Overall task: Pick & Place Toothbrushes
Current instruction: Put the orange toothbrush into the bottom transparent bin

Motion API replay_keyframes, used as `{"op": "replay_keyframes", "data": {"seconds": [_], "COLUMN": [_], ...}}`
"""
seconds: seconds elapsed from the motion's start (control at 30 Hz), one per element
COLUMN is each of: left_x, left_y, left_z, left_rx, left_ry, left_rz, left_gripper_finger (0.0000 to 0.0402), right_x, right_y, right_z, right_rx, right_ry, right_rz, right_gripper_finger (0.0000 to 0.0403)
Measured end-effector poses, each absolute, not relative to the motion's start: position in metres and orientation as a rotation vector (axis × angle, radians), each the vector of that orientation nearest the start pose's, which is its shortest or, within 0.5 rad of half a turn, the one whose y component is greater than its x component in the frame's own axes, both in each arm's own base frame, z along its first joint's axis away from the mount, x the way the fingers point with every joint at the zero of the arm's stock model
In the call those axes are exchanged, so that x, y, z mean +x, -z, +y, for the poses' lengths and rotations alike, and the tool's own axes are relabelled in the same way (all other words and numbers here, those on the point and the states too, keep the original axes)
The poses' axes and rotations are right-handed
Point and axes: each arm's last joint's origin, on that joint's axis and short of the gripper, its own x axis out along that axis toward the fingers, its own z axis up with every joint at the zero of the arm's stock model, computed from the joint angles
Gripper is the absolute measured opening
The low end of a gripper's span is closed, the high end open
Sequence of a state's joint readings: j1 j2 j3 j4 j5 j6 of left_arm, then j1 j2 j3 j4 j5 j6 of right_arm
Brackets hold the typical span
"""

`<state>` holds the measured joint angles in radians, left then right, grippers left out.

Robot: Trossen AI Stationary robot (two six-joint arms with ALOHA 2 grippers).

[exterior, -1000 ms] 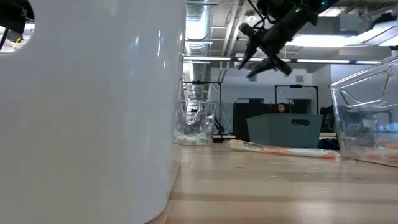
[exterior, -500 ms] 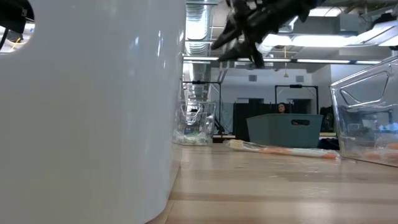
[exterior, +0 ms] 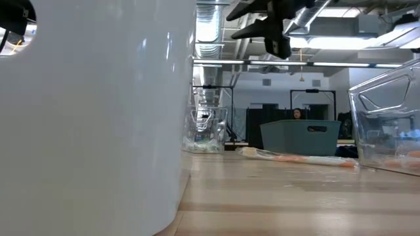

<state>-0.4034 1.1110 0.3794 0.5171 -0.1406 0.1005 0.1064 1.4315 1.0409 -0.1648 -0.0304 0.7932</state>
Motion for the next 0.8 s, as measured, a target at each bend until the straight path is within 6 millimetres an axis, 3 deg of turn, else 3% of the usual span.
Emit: {"op": "replay_keyframes", "data": {"seconds": [0.43, 0.57, 0.8], "left_x": [0.203, 0.203, 0.205], "left_y": [-0.201, -0.2, -0.197], "left_z": [-0.082, -0.082, -0.083], "left_rx": [0.157, 0.157, 0.161], "left_ry": [0.272, 0.272, 0.272], "left_rz": [0.194, 0.194, 0.209], "left_gripper_finger": [0.0131, 0.0131, 0.0131], "right_x": [0.309, 0.305, 0.286], "right_y": [-0.272, -0.268, -0.247], "right_z": [0.044, 0.044, 0.041], "right_rx": [0.806, 0.709, 0.526], "right_ry": [0.084, 0.079, 0.127], "right_rz": [0.643, 0.703, 0.987], "right_gripper_finger": [0.0118, 0.0117, 0.0107]}}
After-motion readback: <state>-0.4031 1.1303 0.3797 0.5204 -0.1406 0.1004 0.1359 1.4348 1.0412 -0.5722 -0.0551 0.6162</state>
